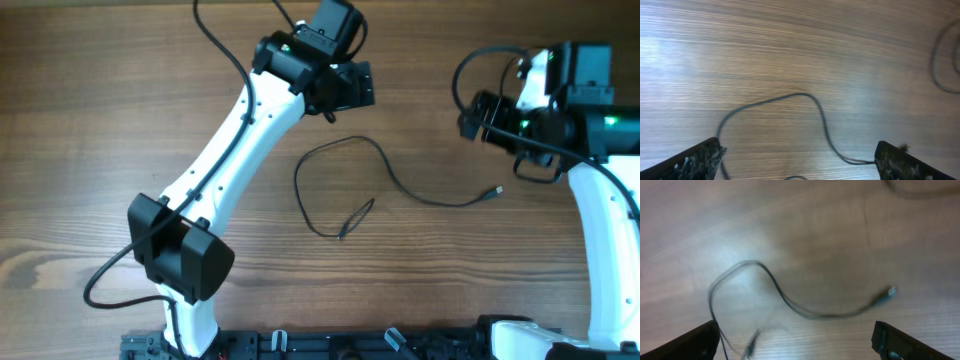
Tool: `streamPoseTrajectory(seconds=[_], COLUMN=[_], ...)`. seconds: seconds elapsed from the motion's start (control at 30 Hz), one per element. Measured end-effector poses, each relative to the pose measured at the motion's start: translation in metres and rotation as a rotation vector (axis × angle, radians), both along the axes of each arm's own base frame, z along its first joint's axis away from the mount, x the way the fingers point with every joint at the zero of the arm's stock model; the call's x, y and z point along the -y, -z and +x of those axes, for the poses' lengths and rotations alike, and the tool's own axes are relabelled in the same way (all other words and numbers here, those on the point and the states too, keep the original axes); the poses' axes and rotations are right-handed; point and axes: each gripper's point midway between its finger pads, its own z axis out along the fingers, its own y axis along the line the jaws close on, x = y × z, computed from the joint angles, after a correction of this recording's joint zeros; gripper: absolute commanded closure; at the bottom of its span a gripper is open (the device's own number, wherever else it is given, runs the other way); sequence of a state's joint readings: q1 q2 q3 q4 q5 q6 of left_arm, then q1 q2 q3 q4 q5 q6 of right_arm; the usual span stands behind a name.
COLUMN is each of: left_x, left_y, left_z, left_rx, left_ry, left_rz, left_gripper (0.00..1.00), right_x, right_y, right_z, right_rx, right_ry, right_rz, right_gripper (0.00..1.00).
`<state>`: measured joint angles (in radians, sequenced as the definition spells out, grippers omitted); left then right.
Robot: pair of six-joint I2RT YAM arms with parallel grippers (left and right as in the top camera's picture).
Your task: Untangle cables
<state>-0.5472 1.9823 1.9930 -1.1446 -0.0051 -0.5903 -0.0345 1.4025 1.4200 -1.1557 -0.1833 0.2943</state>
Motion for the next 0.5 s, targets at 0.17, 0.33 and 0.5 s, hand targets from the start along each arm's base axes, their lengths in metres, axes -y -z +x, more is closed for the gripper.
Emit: streamPoseTrajectory(seconds=[0.17, 0.33, 0.5], left_x=[-0.057, -0.105, -0.108], left_y=[-0.002, -0.011, -0.008], left_z=[0.008, 0.008, -0.001], left_rx=[-0.039, -0.072, -0.113], left_ry=[-0.121, -0.221, -0.222], left_rz=[0.050, 0.053, 0.058], left_gripper=[0.00, 0.00, 0.00], right_x=[0.002, 0.003, 0.005], right_y=[0.054, 0.123, 0.174], right_z=[-0.031, -0.056, -0.055], right_rx=[-0.197, -0.343, -0.297], right_ry=[0.179, 0.454, 0.605], right_rz=[0.054, 0.120, 0.178], right_gripper=[0.00, 0.00, 0.01])
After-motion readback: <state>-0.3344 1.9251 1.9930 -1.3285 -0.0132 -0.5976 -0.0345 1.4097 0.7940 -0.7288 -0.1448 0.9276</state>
